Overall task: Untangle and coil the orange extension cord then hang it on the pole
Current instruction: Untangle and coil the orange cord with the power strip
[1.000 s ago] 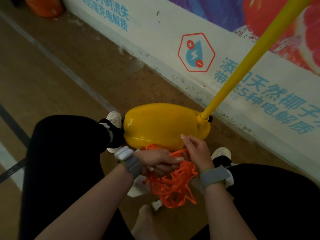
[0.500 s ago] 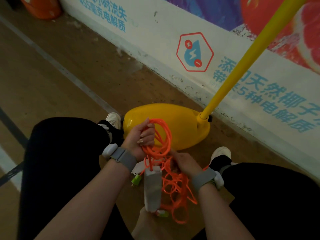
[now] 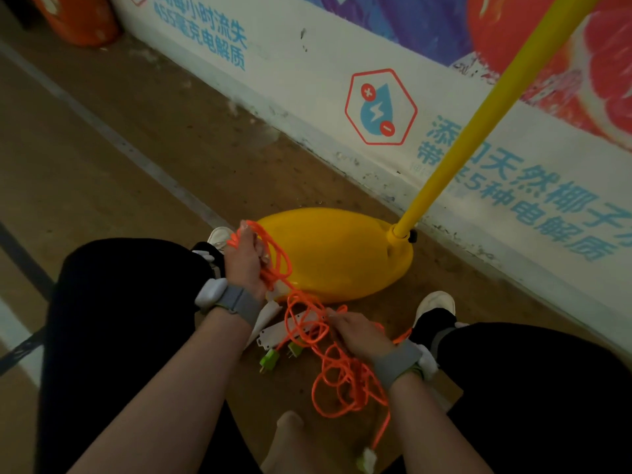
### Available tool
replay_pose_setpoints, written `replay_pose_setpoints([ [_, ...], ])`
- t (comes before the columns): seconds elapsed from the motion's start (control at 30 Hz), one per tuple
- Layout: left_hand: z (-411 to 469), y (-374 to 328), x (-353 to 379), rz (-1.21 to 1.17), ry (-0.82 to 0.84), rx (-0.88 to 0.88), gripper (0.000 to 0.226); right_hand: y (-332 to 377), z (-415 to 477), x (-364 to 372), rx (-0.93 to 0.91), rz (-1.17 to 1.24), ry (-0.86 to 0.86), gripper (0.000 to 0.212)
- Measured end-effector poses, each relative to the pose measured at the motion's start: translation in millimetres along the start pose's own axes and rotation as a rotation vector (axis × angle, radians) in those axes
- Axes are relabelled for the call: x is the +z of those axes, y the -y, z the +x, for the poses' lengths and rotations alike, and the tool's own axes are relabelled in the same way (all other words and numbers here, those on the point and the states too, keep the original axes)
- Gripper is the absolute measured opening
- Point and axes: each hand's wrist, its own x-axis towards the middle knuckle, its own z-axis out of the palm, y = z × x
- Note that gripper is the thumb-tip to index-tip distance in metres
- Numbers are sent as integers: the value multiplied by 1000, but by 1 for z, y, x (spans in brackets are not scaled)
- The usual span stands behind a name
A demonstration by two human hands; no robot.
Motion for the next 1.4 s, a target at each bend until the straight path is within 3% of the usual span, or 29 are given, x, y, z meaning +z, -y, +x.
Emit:
replay_pose_setpoints([
  [0.1,-5,13,1,309,-94,62,39,15,-7,10,-133,-309,67,35],
  [0.17,-8,27,-2,505,-73,150,32,27,-13,12,-232,-351,14,28],
  [0.27,-13,52,-5,781,245,234,39,37,-17,11,-384,-415,-45,23],
  [0.33,-18,65,-6,902,506,91,39,39,-20,10,-434,-403,-91,23],
  [0.4,-25,70,-8,801,660,-179,27,39,-24,6,-459,-308,-161,21],
  [0.47,-33,66,-10,767,668,-431,24,38,-24,-2,-440,-204,-259,19],
  [0.53,-38,61,-12,758,719,-549,29,34,-21,-9,-376,-116,-346,27],
  [0.6,-44,55,-6,607,861,-645,43,27,-17,-15,-323,-64,-391,33],
  [0.7,-54,46,1,504,934,-760,74,20,-14,-17,-261,89,-358,42],
  [0.83,-57,40,0,546,1075,-730,71,13,-10,-16,-302,207,-328,33],
  [0.93,-57,43,-2,634,1174,-726,71,4,-6,-23,-327,108,-247,25],
  [1.07,-56,30,-4,733,1268,-699,40,-14,-3,-37,-160,25,-286,37],
  [1.2,-45,11,-5,623,1221,-638,28,-20,3,-34,-231,12,-301,44],
  [1.3,-41,2,-5,461,1188,-643,28,-26,11,-31,-279,-36,-343,36],
  [1.4,-39,4,-5,404,1172,-647,29,-30,12,-24,-214,3,-301,25],
])
